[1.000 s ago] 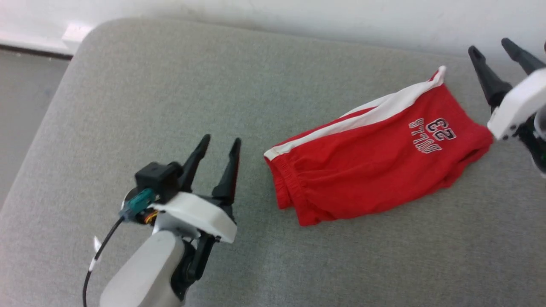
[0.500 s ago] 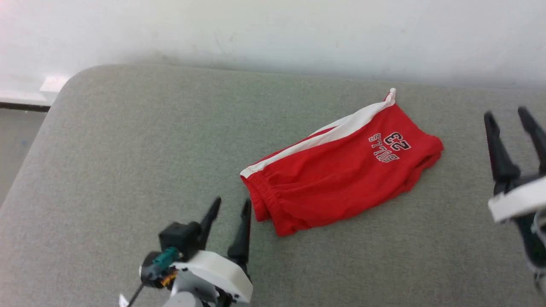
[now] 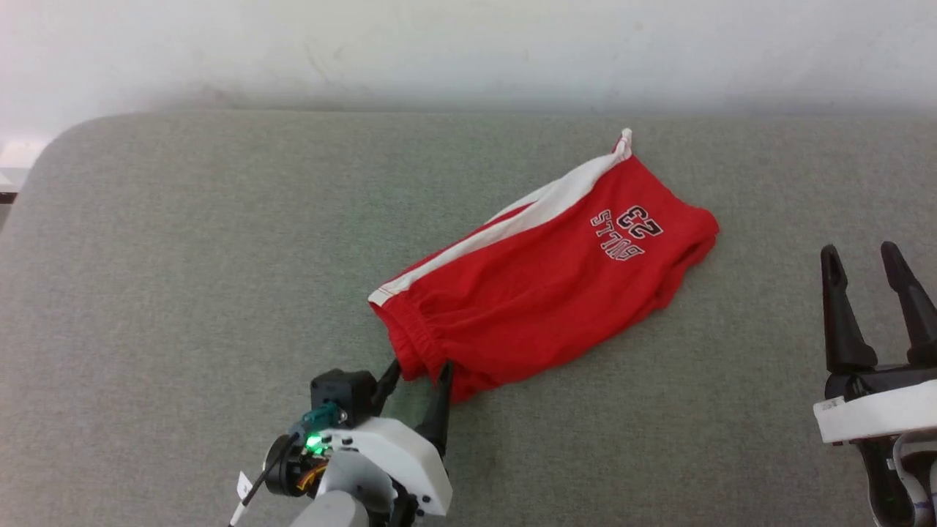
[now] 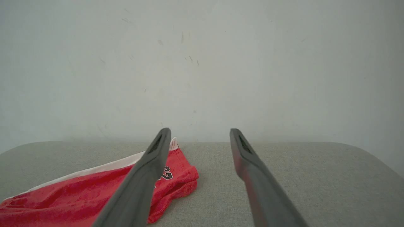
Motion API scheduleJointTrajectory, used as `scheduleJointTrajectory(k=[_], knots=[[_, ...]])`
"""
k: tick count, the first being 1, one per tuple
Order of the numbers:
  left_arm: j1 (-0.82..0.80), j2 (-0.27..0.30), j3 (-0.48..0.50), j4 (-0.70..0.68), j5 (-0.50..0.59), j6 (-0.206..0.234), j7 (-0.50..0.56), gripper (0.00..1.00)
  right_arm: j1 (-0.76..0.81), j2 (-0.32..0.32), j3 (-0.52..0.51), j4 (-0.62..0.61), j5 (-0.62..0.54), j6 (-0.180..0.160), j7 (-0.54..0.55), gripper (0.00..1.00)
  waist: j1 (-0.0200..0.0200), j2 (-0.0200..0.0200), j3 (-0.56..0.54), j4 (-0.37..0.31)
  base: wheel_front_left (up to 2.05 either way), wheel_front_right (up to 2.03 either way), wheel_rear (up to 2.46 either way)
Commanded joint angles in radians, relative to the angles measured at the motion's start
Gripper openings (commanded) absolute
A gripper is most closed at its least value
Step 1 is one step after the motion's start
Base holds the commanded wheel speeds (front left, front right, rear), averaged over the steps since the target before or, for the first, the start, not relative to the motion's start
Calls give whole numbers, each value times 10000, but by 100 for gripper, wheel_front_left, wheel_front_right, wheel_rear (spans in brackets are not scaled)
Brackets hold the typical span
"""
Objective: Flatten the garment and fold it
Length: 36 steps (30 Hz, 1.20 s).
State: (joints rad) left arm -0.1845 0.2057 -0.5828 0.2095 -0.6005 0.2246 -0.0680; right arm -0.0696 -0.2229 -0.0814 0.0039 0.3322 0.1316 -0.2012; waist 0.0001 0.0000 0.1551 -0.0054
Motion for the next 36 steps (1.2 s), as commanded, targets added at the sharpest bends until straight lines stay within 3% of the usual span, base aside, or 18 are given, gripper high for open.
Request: scheduleJointTrajectory(k=[1,6,13,14,15,24,31,36], knots=[[-142,-49,136,156,-55,251,47,100,118,82,-28,-132,-79,-9,53,100,-1,0,250,-217,0,0,0],[-316,-65,315,663,-1,721,169,100,129,234,0,-309,-100,-9,167,100,-1,0,474,-347,0,0,0],[-489,-91,-123,1311,-57,659,1177,100,54,204,16,-373,-108,-9,268,100,-1,0,684,-316,0,0,0],[-504,-120,-172,1374,-93,623,1283,44,29,182,27,-385,-113,-9,295,100,-1,0,703,-296,0,0,0],[-509,-154,-217,1436,-144,572,1383,0,7,141,51,-395,-130,-9,341,100,-1,0,714,-270,0,0,0],[-752,-286,-178,1381,-87,373,646,0,-318,-511,303,-428,-153,-9,1371,100,-1,0,712,320,0,0,0],[-876,-204,-337,694,221,295,149,0,-1852,-1146,1025,778,-81,-9,4310,100,-1,0,940,916,0,0,0],[-1045,-291,-671,279,455,204,123,0,-3443,-937,989,2584,-78,-9,6714,100,-1,0,1218,1378,0,0,0]])
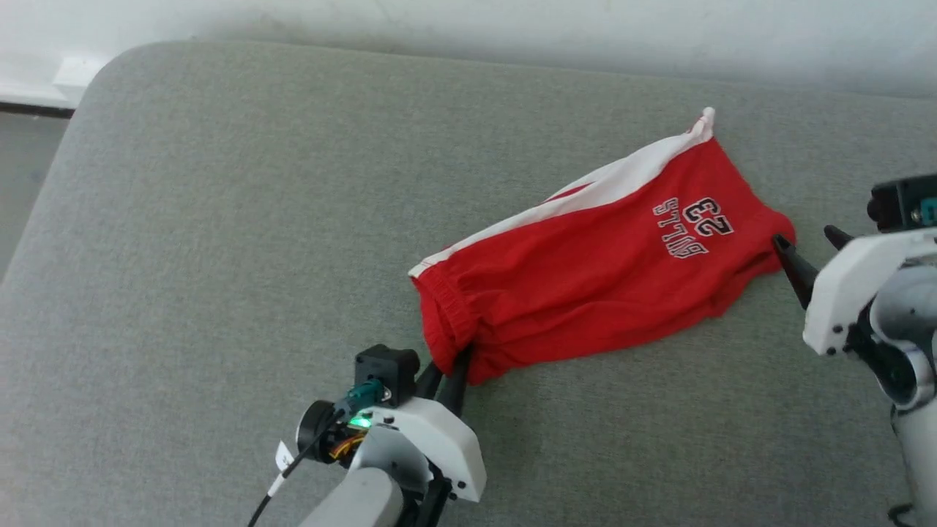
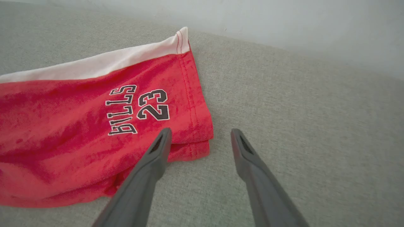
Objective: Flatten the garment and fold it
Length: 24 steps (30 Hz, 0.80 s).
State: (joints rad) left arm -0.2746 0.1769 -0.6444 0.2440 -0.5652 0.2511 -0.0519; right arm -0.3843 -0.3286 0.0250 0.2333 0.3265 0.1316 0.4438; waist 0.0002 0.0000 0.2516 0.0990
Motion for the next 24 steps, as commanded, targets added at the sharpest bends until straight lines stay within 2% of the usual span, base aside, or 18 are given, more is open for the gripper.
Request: scheduleJointTrajectory(k=[1,6,11,12,13,14,15,16,24], knots=[[-179,-39,-132,-104,146,-83,-42,0,-555,203,-158,672,-76,-9,639,100,-2,0,297,428,0,0,0],[-301,-214,-427,-112,276,-185,-86,0,-1431,421,-448,2104,-740,-9,1490,100,-2,0,420,775,0,0,0],[-353,-321,-596,-47,329,-237,-119,0,-1551,494,-480,2929,-1231,-9,1760,100,-2,0,458,948,0,0,0],[-375,-343,-629,-7,331,-248,-133,0,-1473,533,-402,3282,-1282,-9,2098,100,-2,0,463,984,0,0,0],[-390,-339,-631,21,335,-245,-147,0,-1435,568,-369,3383,-1231,-9,2233,87,-2,0,463,991,0,0,0],[-400,-330,-629,50,336,-244,-162,0,-1398,617,-334,3443,-1122,-9,2331,42,-2,0,458,987,0,0,0],[-406,-318,-625,77,333,-243,-177,0,-1367,658,-340,3485,-993,-9,2391,3,-2,0,446,974,0,0,0],[-409,-298,-614,104,328,-242,-193,0,-1338,682,-342,3503,-883,-9,2418,0,-2,0,428,948,0,0,0],[-372,-20,-531,264,259,-263,-168,0,-1014,731,-414,3255,-135,-9,2099,0,-2,0,-22,615,0,0,0]])
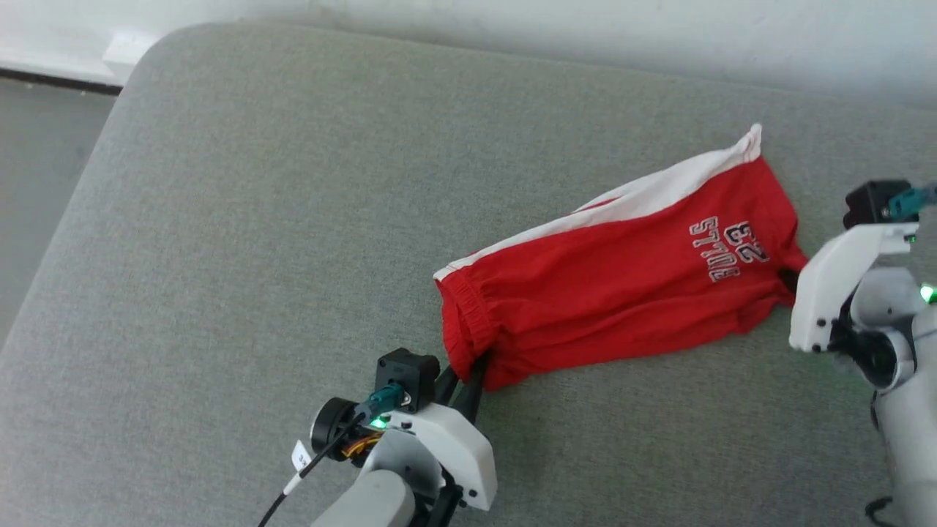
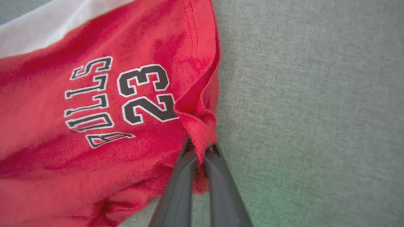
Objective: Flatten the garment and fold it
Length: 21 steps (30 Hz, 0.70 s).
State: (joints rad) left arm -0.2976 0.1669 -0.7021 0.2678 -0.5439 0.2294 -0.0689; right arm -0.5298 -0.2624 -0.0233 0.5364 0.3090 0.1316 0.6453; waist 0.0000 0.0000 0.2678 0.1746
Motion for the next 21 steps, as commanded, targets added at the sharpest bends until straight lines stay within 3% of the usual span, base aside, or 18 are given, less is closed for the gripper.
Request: scheduleJointTrajectory(k=[1,11,16,21], knots=[[-146,128,26,37,49,-69,46,0,547,48,34,117,201,-9,14,0,0,0,-277,-180,0,0,0],[199,823,-183,-475,-74,-262,759,0,2724,-8,-733,-2057,1468,-9,-259,0,0,0,-1173,-814,0,0,0],[638,1248,-172,-1318,-268,-237,1108,0,4286,290,-1277,-3710,1722,-9,6,0,0,0,-1414,-1072,0,0,0],[1156,1708,-126,-2223,-558,-177,1554,0,5645,981,-2056,-5208,1690,-9,446,0,0,0,-1566,-1163,0,0,0]])
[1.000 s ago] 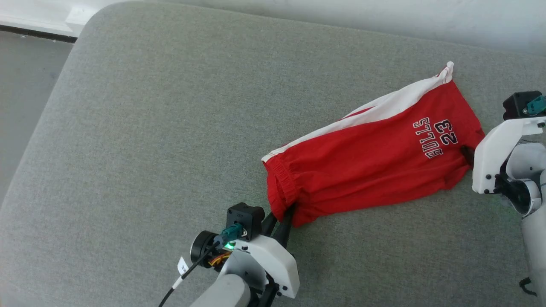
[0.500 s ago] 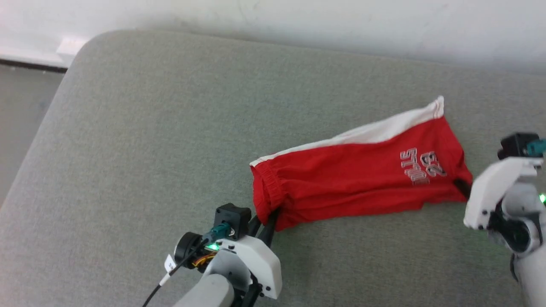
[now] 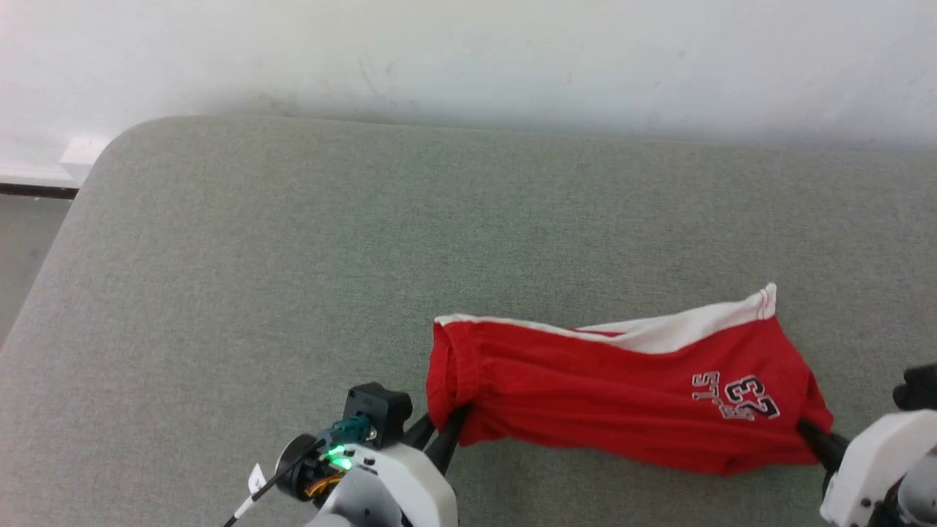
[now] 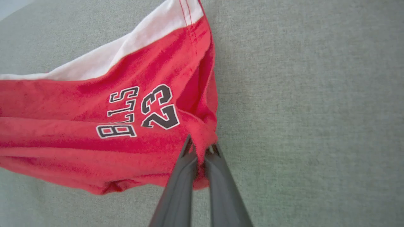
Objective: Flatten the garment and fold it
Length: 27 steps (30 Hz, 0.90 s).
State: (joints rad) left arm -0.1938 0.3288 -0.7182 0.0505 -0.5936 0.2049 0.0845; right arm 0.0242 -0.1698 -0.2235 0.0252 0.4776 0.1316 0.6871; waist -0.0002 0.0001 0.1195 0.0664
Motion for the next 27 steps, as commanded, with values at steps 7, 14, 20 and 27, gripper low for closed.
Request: scheduleJointTrajectory(k=[7,14,20,27], knots=[[747,578,-99,-407,-500,254,1095,0,1070,621,-433,-893,-556,-9,359,0,2,-1,-24,-109,0,0,0],[823,498,-310,230,-715,172,1482,0,1157,624,-531,-93,-1026,-9,213,100,2,-1,-95,-4,0,0,0],[1019,456,-386,850,-849,72,1386,100,1024,187,-395,-8,-1224,-9,-386,100,2,-1,-680,55,0,0,0],[986,461,-138,570,-597,-51,132,100,853,-509,152,-297,-892,-9,-984,100,2,-1,-1036,226,0,0,0]])
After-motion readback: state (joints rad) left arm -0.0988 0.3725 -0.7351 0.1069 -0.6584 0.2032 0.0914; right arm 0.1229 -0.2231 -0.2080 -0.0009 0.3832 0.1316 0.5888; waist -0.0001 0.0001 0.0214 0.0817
